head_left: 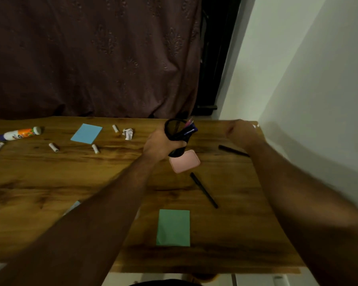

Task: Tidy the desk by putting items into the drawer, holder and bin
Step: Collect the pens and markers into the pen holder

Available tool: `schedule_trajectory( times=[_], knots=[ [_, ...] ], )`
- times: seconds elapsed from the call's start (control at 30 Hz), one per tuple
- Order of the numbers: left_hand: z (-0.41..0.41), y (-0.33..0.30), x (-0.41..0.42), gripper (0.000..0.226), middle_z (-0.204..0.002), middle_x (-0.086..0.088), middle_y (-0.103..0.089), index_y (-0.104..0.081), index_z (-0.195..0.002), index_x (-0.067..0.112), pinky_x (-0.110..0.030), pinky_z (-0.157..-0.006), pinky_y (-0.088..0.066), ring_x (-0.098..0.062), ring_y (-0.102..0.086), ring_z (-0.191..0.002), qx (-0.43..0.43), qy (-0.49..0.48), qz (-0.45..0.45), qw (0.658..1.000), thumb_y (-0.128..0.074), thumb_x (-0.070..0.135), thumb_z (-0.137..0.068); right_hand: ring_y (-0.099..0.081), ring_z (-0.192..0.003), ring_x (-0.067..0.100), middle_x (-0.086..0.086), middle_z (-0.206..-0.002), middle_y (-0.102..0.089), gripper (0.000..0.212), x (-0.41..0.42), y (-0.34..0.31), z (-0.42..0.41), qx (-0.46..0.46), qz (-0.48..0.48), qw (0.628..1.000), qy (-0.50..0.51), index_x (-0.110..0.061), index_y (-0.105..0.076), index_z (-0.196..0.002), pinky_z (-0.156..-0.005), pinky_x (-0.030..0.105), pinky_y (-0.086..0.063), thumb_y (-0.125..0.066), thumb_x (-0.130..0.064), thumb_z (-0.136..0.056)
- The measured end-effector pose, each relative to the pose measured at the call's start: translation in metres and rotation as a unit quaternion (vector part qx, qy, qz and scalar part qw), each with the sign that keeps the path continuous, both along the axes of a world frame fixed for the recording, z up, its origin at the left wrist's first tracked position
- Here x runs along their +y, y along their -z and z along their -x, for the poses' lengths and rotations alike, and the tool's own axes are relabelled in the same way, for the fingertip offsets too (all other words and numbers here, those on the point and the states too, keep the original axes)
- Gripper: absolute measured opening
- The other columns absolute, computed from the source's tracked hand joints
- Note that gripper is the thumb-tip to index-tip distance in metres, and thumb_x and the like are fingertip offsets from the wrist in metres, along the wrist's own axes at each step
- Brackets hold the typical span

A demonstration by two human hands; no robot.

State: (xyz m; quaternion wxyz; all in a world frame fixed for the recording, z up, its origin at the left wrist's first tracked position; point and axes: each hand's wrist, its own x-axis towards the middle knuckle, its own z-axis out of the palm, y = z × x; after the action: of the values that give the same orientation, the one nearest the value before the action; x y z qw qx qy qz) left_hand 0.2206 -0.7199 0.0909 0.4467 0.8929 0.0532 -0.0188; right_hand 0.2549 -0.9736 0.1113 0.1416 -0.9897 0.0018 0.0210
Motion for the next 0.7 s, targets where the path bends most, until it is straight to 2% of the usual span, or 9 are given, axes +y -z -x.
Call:
schedule_trajectory(
  times=[0.07,0.13,0.2,0.27,0.33,0.43,0.5,0.6,0.7],
  knots=[
    [-0.002,0.005,-0.014,0.082,-0.116,0.009,-0.064,-0.053,-0.13,0.023,-0.032,-0.089,-0.051,-0.012,-0.06,-0.105,0.003,0.002,0.019,1.0,-0.087,0.04,-0.058,-0.061,-0.097,0.027,0.007,-0.095,-0.065,0.009,-0.021,0.014,0.002,0.047,0.025,0.998,0.017,-0.017,-0.062,-0.083,-0.082,0.031,-0.045,-0.057,-0.018,-0.09],
    [-0.004,0.011,-0.029,0.085,-0.117,0.01,-0.063,-0.05,-0.131,0.023,-0.03,-0.089,-0.051,-0.012,-0.06,-0.107,0.006,-0.005,0.035,0.999,-0.088,0.04,-0.057,-0.052,-0.075,0.018,-0.003,-0.076,-0.052,0.026,-0.04,0.037,-0.003,0.076,0.015,0.996,0.033,-0.027,-0.048,-0.068,-0.071,0.029,-0.041,-0.059,-0.018,-0.091],
    [-0.005,0.015,-0.041,0.086,-0.119,0.008,-0.062,-0.047,-0.132,0.022,-0.031,-0.091,-0.05,-0.013,-0.058,-0.11,0.009,-0.006,0.04,0.999,-0.088,0.037,-0.058,-0.042,-0.061,0.012,-0.005,-0.067,-0.043,0.036,-0.054,0.061,-0.009,0.081,0.02,0.996,0.034,-0.028,-0.038,-0.062,-0.066,0.03,-0.046,-0.06,-0.019,-0.09],
    [-0.006,0.018,-0.05,0.087,-0.121,0.007,-0.061,-0.045,-0.133,0.022,-0.034,-0.094,-0.05,-0.014,-0.057,-0.112,0.014,-0.006,0.041,0.999,-0.088,0.035,-0.059,-0.053,-0.067,0.018,0.001,-0.074,-0.052,0.028,-0.063,0.079,-0.013,0.088,0.042,0.995,0.014,-0.019,-0.045,-0.066,-0.07,0.034,-0.053,-0.06,-0.018,-0.089],
    [-0.006,0.019,-0.055,0.087,-0.122,0.007,-0.06,-0.043,-0.134,0.021,-0.034,-0.095,-0.049,-0.015,-0.057,-0.114,0.018,-0.011,0.039,0.999,-0.088,0.035,-0.06,-0.059,-0.078,0.024,0.005,-0.083,-0.056,0.015,-0.067,0.091,-0.016,0.093,0.043,0.995,0.007,-0.015,-0.05,-0.078,-0.069,0.034,-0.05,-0.059,-0.019,-0.089],
    [-0.003,0.019,-0.054,0.086,-0.127,0.004,-0.059,-0.042,-0.136,0.019,-0.028,-0.09,-0.046,-0.015,-0.056,-0.116,0.022,-0.019,0.034,0.999,-0.087,0.033,-0.064,-0.061,-0.087,0.027,0.009,-0.099,-0.063,0.01,-0.065,0.103,-0.018,0.085,0.079,0.993,-0.013,-0.017,-0.049,-0.086,-0.073,0.037,-0.052,-0.054,-0.023,-0.093],
    [0.001,0.018,-0.052,0.085,-0.128,0.004,-0.058,-0.041,-0.136,0.018,-0.024,-0.086,-0.043,-0.014,-0.055,-0.116,0.02,-0.025,0.03,0.999,-0.087,0.031,-0.066,-0.06,-0.09,0.026,0.008,-0.104,-0.064,0.004,-0.061,0.109,-0.017,0.088,0.101,0.991,-0.017,-0.018,-0.055,-0.09,-0.079,0.039,-0.054,-0.053,-0.022,-0.092],
    [0.008,0.017,-0.047,0.083,-0.129,0.004,-0.058,-0.041,-0.137,0.018,-0.022,-0.084,-0.04,-0.012,-0.054,-0.115,0.019,-0.036,0.021,0.999,-0.086,0.029,-0.068,-0.057,-0.102,0.028,0.008,-0.108,-0.06,0.019,-0.055,0.111,-0.017,0.098,0.113,0.989,0.021,-0.017,-0.061,-0.105,-0.087,0.041,-0.051,-0.051,-0.03,-0.095],
    [0.013,0.019,-0.043,0.084,-0.129,0.003,-0.059,-0.041,-0.137,0.019,-0.023,-0.085,-0.042,-0.015,-0.055,-0.118,0.024,-0.037,0.02,0.999,-0.086,0.029,-0.067,-0.058,-0.098,0.028,0.01,-0.099,-0.06,0.047,-0.05,0.112,-0.016,0.124,0.082,0.987,0.059,-0.015,-0.06,-0.097,-0.094,0.045,-0.047,-0.04,-0.057,-0.096]
  ],
)
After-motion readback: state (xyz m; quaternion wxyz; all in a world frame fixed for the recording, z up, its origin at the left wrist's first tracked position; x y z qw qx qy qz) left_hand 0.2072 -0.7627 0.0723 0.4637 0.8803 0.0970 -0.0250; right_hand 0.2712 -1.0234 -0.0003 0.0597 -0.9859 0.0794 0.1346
